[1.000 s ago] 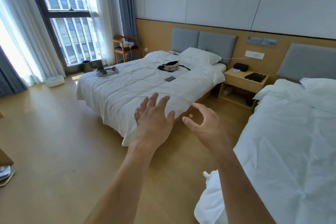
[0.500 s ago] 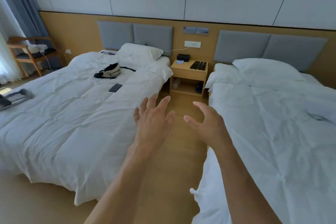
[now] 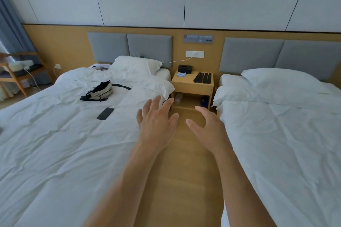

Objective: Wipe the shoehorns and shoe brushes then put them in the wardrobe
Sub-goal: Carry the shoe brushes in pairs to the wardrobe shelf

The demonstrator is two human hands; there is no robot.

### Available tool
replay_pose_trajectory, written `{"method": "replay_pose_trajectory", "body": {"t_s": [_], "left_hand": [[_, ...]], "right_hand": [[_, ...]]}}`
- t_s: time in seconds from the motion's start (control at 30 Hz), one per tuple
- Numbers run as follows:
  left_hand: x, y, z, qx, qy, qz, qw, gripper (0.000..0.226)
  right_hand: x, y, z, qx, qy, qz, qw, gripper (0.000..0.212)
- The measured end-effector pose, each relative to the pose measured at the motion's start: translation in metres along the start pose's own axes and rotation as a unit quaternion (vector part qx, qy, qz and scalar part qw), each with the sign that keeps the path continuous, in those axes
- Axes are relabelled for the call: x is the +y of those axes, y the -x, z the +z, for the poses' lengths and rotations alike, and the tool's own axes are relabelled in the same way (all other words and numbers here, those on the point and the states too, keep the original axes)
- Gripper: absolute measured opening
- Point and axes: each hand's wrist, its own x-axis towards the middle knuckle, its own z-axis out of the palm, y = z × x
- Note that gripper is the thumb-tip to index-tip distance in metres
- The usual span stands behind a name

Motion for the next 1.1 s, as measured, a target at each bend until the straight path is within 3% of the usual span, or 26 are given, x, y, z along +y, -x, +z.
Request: {"method": "replay_pose_trajectory", "body": {"t_s": [0.33,0.83,1.1], "left_hand": [[-0.016,-0.176,0.068,-0.012,0.029,0.004,1.000,0.048],[-0.042,-0.507,0.175,-0.040,0.077,0.132,0.987,0.048],[-0.037,-0.633,0.235,-0.092,0.091,0.149,0.980,0.050]], "right_hand": [[0.018,-0.176,0.032,0.011,0.012,0.012,1.000,0.059],[0.030,-0.464,0.076,0.093,0.050,0.069,0.992,0.058],[0.064,-0.585,0.095,0.104,0.063,0.123,0.985,0.058]]}}
